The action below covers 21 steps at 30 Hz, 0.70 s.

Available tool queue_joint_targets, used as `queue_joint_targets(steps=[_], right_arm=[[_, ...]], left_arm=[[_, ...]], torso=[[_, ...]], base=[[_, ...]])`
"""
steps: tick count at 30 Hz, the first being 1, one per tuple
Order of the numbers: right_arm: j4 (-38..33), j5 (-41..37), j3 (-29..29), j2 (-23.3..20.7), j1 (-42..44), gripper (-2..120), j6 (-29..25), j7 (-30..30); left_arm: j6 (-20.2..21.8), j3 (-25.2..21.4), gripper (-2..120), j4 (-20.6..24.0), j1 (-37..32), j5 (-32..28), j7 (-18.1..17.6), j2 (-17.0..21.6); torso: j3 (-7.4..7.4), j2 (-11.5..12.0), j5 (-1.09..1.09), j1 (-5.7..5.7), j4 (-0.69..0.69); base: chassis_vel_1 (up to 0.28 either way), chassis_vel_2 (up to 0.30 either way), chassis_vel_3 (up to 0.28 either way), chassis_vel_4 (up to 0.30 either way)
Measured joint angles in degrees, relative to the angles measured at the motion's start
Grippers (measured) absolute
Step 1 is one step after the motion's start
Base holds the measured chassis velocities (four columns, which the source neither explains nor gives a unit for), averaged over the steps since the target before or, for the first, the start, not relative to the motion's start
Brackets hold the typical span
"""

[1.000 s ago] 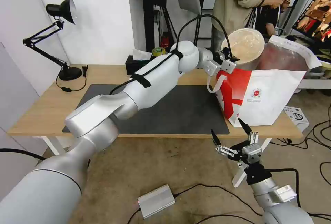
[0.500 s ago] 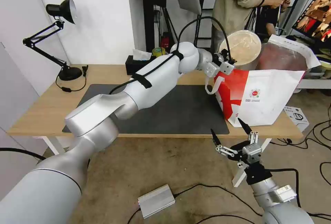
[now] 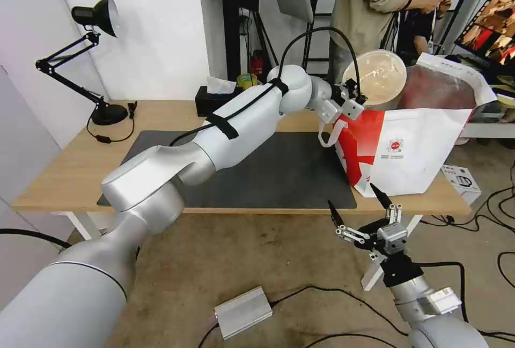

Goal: Pick up the trash from the table and place it into the takeout bag.

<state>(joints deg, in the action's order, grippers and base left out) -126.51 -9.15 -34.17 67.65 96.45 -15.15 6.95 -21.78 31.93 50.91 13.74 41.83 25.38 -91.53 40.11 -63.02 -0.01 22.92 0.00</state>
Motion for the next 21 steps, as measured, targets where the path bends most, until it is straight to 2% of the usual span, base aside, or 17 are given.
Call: queue_joint_targets(steps=[3, 6, 21], right_arm=[[0.00, 0.00, 0.00, 0.00, 0.00, 100, 0.00, 0.00], [0.00, 0.00, 0.00, 0.00, 0.00, 100, 0.00, 0.00], [0.00, 0.00, 0.00, 0.00, 0.00, 100, 0.00, 0.00]], left_arm=[[-0.30, -0.16, 5, 0.33, 0.00, 1.10, -0.06, -0.01], [-0.72, -0.33, 0, 0.46, 0.00, 2.32, -0.35, -0.01], [-1.19, -0.14, 2, 0.72, 0.34, 4.67, -1.35, -0.02]], torso=[[0.00, 0.00, 0.00, 0.00, 0.00], [0.00, 0.00, 0.00, 0.00, 0.00], [0.00, 0.00, 0.02, 0.00, 0.00]], base=[[0.000, 0.000, 0.000, 0.000], [0.000, 0.000, 0.000, 0.000], [0.000, 0.000, 0.000, 0.000]])
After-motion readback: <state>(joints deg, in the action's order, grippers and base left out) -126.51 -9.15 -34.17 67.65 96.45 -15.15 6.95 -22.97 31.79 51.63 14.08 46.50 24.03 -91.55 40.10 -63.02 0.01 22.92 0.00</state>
